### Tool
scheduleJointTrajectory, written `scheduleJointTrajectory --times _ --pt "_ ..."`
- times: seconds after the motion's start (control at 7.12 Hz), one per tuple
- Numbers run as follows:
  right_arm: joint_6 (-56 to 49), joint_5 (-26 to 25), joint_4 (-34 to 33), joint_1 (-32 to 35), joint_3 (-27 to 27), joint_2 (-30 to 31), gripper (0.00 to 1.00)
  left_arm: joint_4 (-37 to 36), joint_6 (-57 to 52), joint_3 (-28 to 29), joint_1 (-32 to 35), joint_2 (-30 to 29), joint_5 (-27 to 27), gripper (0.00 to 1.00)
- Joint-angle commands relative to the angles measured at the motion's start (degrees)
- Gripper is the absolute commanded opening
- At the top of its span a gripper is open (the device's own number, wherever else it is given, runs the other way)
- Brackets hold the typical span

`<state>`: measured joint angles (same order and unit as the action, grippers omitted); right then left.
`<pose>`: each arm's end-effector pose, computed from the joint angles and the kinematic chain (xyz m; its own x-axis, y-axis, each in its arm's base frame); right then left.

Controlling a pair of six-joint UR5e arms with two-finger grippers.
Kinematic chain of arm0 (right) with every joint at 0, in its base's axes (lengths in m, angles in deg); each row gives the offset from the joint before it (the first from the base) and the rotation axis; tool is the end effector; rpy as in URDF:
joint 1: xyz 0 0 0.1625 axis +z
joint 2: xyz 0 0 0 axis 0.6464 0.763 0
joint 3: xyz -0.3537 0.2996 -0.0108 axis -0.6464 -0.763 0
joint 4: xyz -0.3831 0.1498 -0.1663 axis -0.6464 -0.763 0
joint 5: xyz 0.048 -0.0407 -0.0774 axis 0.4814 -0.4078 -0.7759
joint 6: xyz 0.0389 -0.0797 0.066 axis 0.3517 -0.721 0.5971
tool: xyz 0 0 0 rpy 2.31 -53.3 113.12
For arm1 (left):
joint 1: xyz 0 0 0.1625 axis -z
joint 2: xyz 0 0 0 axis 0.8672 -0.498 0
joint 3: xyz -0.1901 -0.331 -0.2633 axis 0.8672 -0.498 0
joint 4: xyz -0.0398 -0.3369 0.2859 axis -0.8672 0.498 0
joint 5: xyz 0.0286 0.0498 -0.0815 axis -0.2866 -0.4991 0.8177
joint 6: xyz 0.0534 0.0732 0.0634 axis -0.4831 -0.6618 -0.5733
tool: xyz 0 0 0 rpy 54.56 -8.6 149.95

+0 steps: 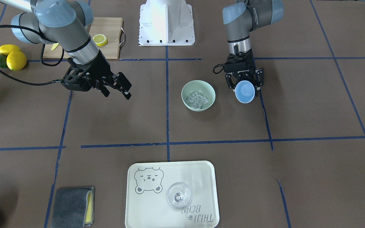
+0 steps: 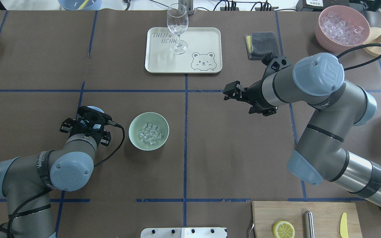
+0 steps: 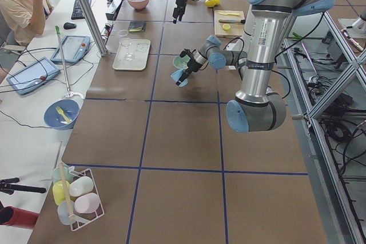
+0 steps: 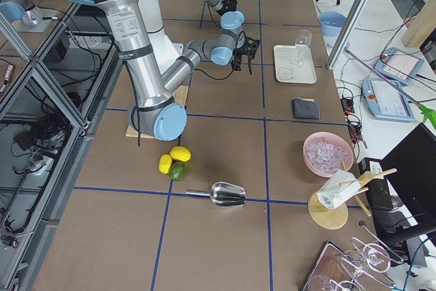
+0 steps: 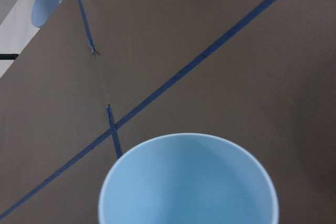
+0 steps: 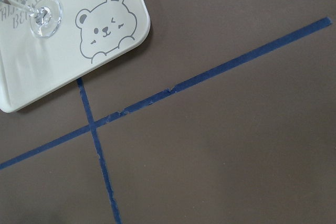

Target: Pour ice into bowl

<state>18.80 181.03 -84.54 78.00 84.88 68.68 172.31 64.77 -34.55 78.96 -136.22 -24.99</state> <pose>-0.4517 -0.4707 0.2858 0.3717 0.3368 0.8651 -0.3567 0.9122 -0.2018 0.4925 -0.3673 0.3987 0.9359 0.1672 -0.3100 0.0864 0.7444 0.6622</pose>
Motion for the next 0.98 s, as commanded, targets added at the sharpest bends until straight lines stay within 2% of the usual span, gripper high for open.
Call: scheduleJointTrajectory --times 0.0,0.14,0.28,0.42,0.56,0.7,0.84 --pt "-0.1 0.0 -0.1 0.0 0.0 -0.1 1.00 15.3 7.0 -0.2 0.1 10.4 -4.3 0.00" --pt "-0.1 0.0 -0.1 0.0 -0.1 -0.2 1.00 23.9 8.7 1.0 0.2 14.4 -5.3 0.00" --pt "-0.1 -0.1 -0.1 0.0 -0.1 -0.2 1.00 32.2 14.8 5.4 0.1 17.4 -12.2 0.00" --pt "-0.1 -0.1 -0.1 0.0 -0.2 -0.2 1.00 37.0 14.9 6.4 0.2 19.9 -12.9 0.00" --pt "-0.2 -0.1 -0.1 0.0 -0.3 -0.2 1.00 38.0 15.7 7.4 0.2 22.8 -15.8 0.00" --pt "0.0 -0.1 -0.1 0.0 -0.1 -0.4 1.00 40.4 20.0 10.0 -0.2 23.6 -19.6 0.00" --pt "0.0 -0.1 -0.1 0.0 0.3 -0.4 1.00 40.8 26.1 12.7 -1.2 23.5 -20.7 0.00"
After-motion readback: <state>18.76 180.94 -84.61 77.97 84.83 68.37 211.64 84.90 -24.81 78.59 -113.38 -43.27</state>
